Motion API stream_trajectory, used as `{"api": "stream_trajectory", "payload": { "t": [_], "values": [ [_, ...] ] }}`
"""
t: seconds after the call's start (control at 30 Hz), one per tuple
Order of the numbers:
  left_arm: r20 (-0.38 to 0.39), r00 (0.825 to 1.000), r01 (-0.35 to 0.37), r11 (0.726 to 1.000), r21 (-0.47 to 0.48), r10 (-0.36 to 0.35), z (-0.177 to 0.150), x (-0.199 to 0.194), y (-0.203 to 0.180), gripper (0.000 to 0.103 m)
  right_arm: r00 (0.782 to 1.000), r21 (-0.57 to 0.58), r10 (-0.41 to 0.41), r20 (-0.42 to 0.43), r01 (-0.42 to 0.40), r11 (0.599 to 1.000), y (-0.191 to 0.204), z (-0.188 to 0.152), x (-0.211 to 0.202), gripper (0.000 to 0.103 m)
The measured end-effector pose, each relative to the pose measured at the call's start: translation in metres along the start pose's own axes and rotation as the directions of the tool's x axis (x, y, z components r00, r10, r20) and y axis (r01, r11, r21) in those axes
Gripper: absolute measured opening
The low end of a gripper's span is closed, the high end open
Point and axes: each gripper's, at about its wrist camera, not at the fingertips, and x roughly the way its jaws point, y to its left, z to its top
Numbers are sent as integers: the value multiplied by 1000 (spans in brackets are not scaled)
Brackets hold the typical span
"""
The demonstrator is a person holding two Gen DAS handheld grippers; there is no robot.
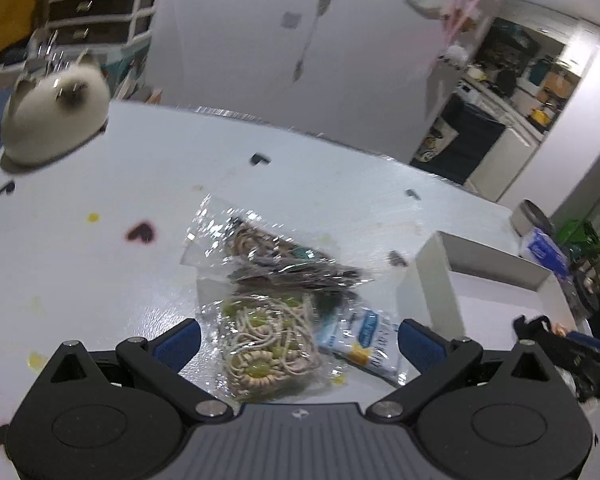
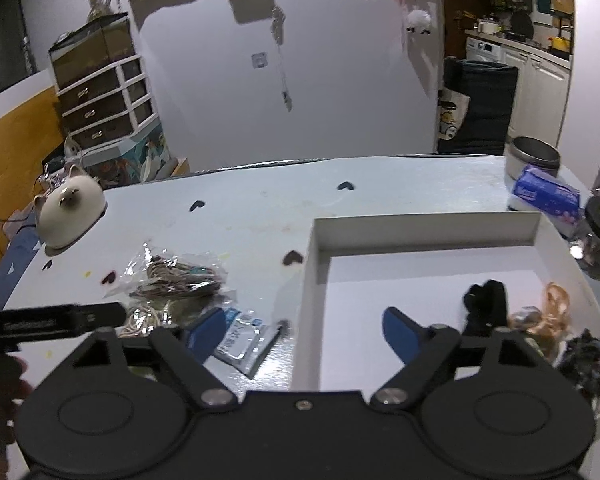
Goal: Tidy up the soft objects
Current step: 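Grasp the bagged beaded necklace with the left tool while the right tool grasps the white sachet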
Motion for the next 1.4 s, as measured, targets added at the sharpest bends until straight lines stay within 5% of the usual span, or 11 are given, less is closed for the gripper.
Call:
{"api": "stream_trajectory", "payload": {
  "t": [0.07,0.37,0.57,0.77,0.93,1.27,1.4],
  "values": [
    [-24,1000,-14,999,-31,13,2,12,6,103,1000,-20,13,-19,-13,1000,9,3,7,72],
    [-96,994,-50,998,-39,46,11,55,20,101,992,10,42,-120,-41,999,32,14,48,64],
    [-146,987,-73,997,-19,70,4,74,25,88,979,104,47,-196,-27,994,44,18,77,63],
    [-150,989,-8,1000,-16,6,0,70,33,69,965,243,34,-261,32,969,47,17,102,74],
    [-158,987,32,999,-22,-35,-5,55,48,58,955,225,0,-296,70,972,68,15,120,84],
    [-146,988,40,998,-53,-47,-12,22,80,59,927,196,-149,-344,226,954,87,11,156,90],
    [-117,991,69,997,-33,-72,-7,15,75,81,911,186,-166,-377,250,950,86,7,174,92]
  ]
}}
